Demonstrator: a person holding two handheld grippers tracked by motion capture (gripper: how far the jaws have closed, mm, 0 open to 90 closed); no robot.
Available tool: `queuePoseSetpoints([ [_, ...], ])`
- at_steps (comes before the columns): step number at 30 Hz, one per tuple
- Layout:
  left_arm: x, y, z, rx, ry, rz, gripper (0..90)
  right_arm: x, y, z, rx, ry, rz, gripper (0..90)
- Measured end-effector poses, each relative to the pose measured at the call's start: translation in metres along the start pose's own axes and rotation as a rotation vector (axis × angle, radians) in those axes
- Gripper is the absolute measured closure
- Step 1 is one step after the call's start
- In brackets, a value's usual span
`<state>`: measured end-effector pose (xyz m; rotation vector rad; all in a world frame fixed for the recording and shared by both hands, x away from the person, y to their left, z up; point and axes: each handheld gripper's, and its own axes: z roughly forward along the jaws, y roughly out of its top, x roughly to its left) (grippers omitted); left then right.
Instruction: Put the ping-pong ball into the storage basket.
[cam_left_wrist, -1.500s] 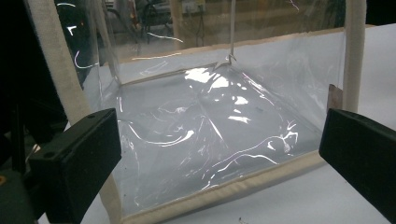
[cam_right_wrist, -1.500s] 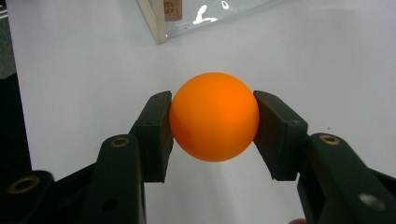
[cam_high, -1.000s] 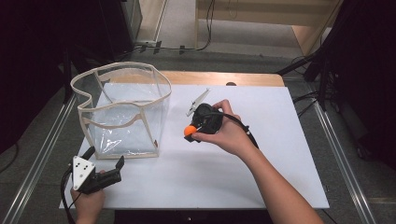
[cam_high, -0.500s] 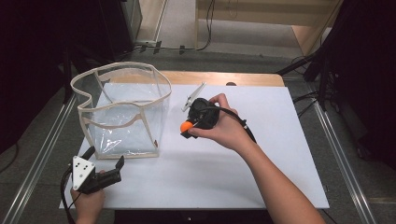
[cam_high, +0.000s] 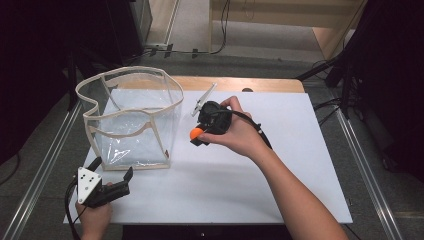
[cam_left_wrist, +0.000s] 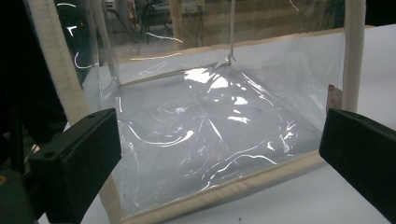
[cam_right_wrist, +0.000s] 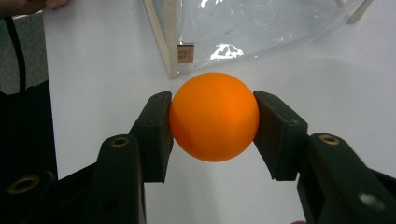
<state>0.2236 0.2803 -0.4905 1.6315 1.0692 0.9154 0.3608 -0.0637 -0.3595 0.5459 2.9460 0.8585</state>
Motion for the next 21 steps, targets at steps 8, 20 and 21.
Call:
queuePoseSetpoints([
  [8,0.000,0.000,0.000,0.000,0.000,-0.001,0.0,-0.002,0.006,-0.004,-0.004,0.016,-0.014,48.2],
  [20,0.000,0.000,0.000,0.000,-0.001,-0.001,0.0,-0.003,0.016,-0.008,0.010,0.011,-0.017,48.3],
  [21,0.000,0.000,0.000,0.000,-0.001,-0.001,0.0,-0.003,0.016,-0.008,0.010,0.011,-0.017,48.3],
])
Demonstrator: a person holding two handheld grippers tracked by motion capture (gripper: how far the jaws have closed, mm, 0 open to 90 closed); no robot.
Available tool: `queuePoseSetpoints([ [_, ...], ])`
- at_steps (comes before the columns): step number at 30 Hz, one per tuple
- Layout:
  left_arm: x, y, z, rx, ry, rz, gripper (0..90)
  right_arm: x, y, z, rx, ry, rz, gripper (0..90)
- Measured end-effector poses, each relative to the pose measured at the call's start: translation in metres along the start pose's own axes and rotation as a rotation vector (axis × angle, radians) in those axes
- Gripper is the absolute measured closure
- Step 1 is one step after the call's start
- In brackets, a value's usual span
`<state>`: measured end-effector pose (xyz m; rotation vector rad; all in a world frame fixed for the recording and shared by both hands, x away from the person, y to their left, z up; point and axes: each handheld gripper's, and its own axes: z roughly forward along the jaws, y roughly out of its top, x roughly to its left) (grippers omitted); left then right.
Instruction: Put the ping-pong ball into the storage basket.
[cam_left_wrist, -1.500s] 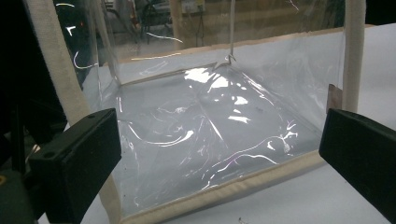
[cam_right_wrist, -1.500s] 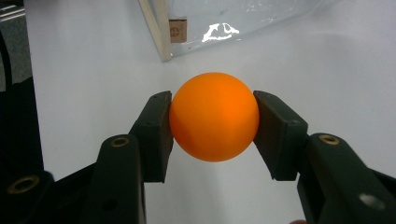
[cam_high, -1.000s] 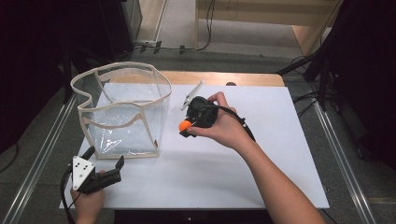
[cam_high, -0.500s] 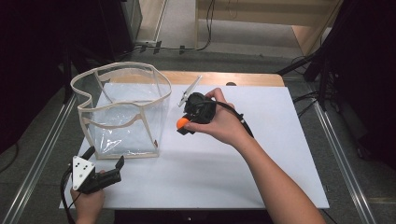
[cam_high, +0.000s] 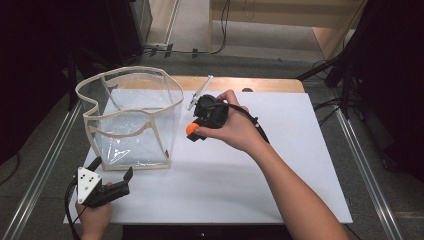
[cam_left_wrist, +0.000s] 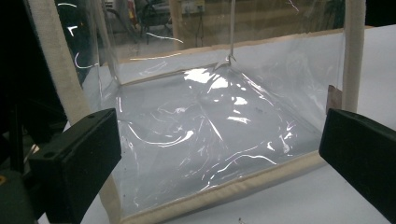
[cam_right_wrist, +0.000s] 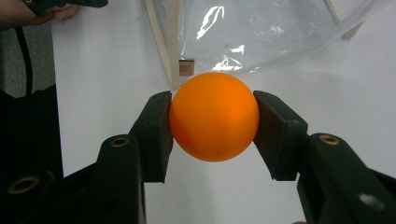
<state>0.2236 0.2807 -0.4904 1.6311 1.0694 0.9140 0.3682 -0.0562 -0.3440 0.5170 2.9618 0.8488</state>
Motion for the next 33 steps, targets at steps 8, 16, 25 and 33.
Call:
queuePoseSetpoints([
  [8,0.000,0.000,0.000,0.000,0.000,-0.001,0.0,-0.001,0.006,-0.002,-0.013,0.002,-0.005,48.3],
  [16,0.000,0.000,0.000,0.000,0.000,-0.001,0.0,-0.002,0.011,-0.005,-0.008,0.000,-0.010,48.3],
  [25,0.000,0.000,0.000,0.000,0.000,-0.002,0.0,-0.003,0.017,-0.008,-0.014,0.000,-0.012,48.3],
  [33,0.000,0.000,0.000,-0.002,-0.001,-0.005,0.0,-0.005,0.023,-0.012,-0.010,-0.003,-0.015,48.3],
])
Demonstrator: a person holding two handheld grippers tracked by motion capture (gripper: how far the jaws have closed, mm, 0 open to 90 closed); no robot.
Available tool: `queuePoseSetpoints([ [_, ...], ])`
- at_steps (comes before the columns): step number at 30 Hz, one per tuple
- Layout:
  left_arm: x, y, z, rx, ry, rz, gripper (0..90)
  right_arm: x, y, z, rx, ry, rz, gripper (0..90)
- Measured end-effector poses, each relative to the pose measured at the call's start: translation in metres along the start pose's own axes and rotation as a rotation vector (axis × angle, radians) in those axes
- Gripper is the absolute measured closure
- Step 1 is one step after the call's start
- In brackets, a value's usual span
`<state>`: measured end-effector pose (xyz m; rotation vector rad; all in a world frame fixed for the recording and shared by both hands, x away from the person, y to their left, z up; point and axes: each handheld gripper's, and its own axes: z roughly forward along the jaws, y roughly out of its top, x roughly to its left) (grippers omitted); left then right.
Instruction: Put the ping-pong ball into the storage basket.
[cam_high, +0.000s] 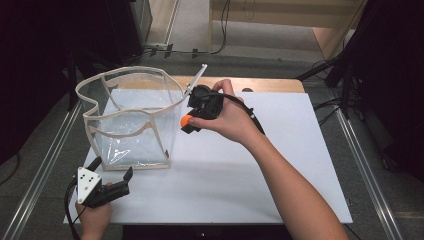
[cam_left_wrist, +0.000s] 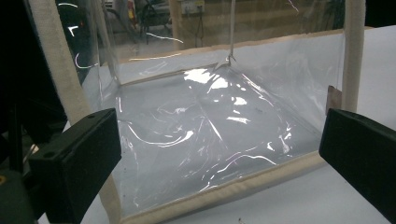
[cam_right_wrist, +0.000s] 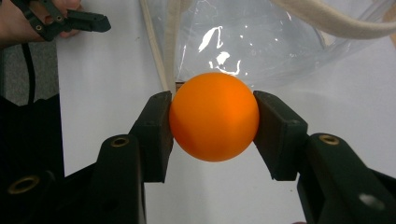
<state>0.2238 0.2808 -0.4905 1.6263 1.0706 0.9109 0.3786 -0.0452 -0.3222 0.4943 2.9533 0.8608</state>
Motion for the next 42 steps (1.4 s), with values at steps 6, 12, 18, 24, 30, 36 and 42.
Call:
queuePoseSetpoints([
  [6,0.000,0.000,0.000,-0.001,0.000,0.000,0.0,-0.001,0.004,-0.003,-0.003,0.000,-0.007,48.3],
  [12,0.000,0.000,0.000,-0.001,0.000,-0.001,0.0,-0.002,0.006,-0.005,-0.014,0.001,-0.005,48.3],
  [18,0.000,0.000,0.000,-0.001,-0.001,-0.002,0.0,-0.003,0.010,-0.008,-0.017,0.001,-0.005,48.3],
  [24,0.000,0.000,0.000,-0.001,-0.001,-0.002,0.0,-0.005,0.014,-0.010,-0.010,-0.001,-0.014,48.4],
  [30,0.000,0.000,0.000,-0.004,-0.002,-0.003,0.0,-0.006,0.018,-0.011,-0.013,0.002,-0.012,48.4],
  [36,0.000,0.000,0.000,-0.004,-0.003,-0.003,0.0,-0.008,0.020,-0.012,-0.016,0.001,-0.010,48.4],
  [42,0.000,0.000,0.000,-0.002,-0.003,0.000,0.0,-0.011,0.022,-0.015,-0.024,0.002,-0.011,48.4],
])
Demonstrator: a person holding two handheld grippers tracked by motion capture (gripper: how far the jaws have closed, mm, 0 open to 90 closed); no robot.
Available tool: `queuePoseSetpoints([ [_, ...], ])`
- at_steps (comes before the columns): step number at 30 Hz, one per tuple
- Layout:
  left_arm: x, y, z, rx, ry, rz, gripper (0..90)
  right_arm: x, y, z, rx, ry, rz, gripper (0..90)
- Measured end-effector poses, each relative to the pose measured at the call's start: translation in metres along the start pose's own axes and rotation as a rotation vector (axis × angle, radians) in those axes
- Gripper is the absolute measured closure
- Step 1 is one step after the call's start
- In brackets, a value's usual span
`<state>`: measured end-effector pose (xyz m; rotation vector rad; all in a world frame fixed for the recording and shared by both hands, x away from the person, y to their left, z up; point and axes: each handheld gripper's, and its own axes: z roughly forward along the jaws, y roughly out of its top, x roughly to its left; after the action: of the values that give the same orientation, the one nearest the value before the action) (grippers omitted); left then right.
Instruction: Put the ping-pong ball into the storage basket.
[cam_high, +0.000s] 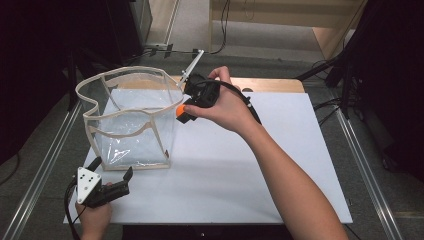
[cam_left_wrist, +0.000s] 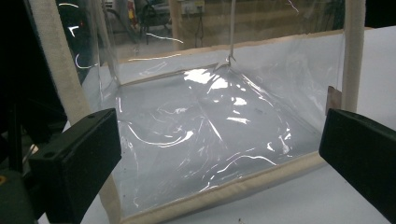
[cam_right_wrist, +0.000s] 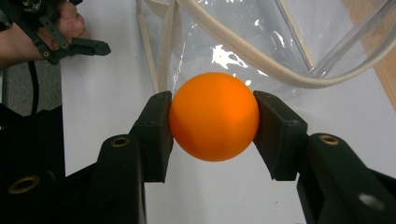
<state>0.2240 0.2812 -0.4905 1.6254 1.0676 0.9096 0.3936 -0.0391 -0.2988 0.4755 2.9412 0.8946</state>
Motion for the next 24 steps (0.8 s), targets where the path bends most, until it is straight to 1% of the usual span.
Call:
queuePoseSetpoints([
  [3,0.000,0.000,0.000,0.001,0.001,0.000,0.0,0.000,0.001,-0.001,-0.009,-0.003,0.009,48.4],
  [4,0.000,0.000,0.000,0.001,0.001,-0.001,0.0,-0.001,0.002,-0.001,-0.009,-0.002,-0.001,48.4],
  [7,0.000,0.000,0.000,0.001,0.001,-0.001,0.0,-0.001,0.004,-0.003,-0.005,-0.004,0.006,48.5],
  [9,0.000,0.000,0.000,0.000,0.000,0.000,0.0,-0.003,0.005,-0.004,-0.012,-0.004,0.000,48.4],
  [16,0.000,0.000,0.000,0.000,0.000,0.000,0.0,-0.004,0.010,-0.007,-0.010,-0.004,0.004,48.4],
  [18,0.000,0.000,0.000,0.001,0.001,0.001,0.0,-0.005,0.011,-0.006,-0.018,-0.001,0.004,48.5],
  [23,0.000,0.000,0.000,0.000,0.000,0.001,0.0,-0.006,0.015,-0.008,-0.007,-0.006,0.003,48.5],
  [24,0.000,0.000,0.000,0.000,0.000,0.001,0.0,-0.007,0.015,-0.007,-0.017,-0.002,-0.002,48.5],
])
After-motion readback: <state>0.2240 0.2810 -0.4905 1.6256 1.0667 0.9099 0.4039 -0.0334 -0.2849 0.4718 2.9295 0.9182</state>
